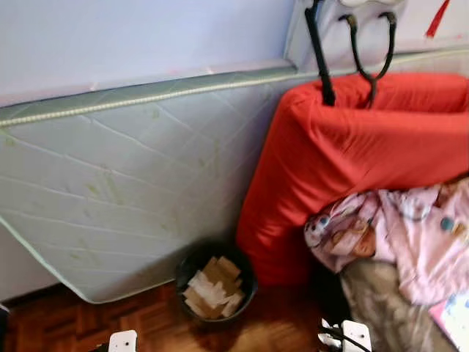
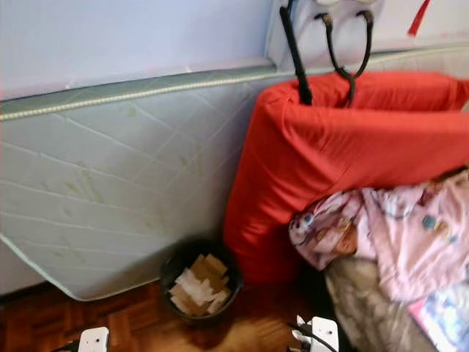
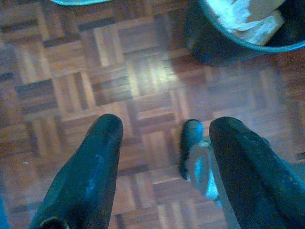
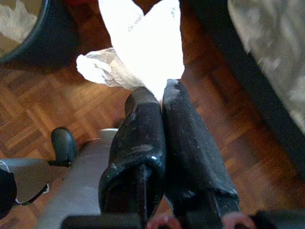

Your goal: Clean up the room

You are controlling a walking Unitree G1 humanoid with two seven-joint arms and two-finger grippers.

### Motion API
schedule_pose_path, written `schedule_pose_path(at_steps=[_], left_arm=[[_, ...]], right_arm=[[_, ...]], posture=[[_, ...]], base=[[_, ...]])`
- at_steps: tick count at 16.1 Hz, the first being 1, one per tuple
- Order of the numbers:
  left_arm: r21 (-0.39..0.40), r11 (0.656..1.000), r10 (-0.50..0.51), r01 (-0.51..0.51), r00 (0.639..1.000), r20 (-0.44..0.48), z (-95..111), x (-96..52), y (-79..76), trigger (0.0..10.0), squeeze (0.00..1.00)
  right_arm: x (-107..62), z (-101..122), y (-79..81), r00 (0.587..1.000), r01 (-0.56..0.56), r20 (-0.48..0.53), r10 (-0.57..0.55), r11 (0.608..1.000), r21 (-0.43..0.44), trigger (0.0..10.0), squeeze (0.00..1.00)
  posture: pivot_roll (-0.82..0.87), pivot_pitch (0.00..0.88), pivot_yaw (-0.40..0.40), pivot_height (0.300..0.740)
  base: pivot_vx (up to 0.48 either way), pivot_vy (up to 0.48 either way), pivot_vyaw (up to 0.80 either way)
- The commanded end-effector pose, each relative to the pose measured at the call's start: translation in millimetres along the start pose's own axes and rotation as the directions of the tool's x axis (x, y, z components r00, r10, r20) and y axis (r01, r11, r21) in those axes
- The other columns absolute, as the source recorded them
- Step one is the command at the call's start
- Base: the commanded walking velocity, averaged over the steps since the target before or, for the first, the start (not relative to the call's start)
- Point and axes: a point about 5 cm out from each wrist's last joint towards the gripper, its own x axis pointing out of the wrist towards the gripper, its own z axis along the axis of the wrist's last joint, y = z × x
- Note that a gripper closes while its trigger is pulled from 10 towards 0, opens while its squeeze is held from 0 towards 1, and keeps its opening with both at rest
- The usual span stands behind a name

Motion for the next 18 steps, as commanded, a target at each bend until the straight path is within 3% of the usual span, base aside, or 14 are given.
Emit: schedule_pose_path(at_steps=[1, 6, 16, 18], left_arm=[[0.004, 1.000, -0.015, 0.015, 1.000, -0.020, -5.6, -0.8, -5.6, 10.0, 0.00], [0.004, 1.000, -0.012, 0.012, 1.000, -0.017, -4.8, -0.6, -5.0, 10.0, 0.00], [0.030, 0.999, -0.021, 0.021, 1.000, -0.015, -3.4, -0.4, -4.7, 10.0, 0.00], [0.050, 0.999, -0.015, 0.016, 1.000, -0.016, -3.2, -0.2, -4.6, 10.0, 0.00]], right_arm=[[-1.8, -6.0, -7.5, 1.000, 0.022, -0.021, -0.022, 1.000, 0.008, 10.0, 0.00], [-1.6, -5.5, -6.6, 1.000, 0.020, -0.021, -0.020, 1.000, 0.010, 10.0, 0.00], [-1.4, -5.0, -5.5, 1.000, 0.015, -0.017, -0.015, 1.000, 0.012, 10.0, 0.00], [-1.4, -5.0, -5.9, 1.000, 0.015, -0.019, -0.015, 1.000, 0.010, 10.0, 0.00]], posture=[[0.03, 0.074, -0.031, 0.740], [0.03, 0.073, -0.030, 0.740], [0.03, 0.073, -0.029, 0.740], [0.03, 0.073, -0.031, 0.740]], base=[[0.000, 0.480, 0.00], [0.000, 0.455, 0.00], [0.000, 0.000, 0.00], [0.000, -0.362, 0.00]])
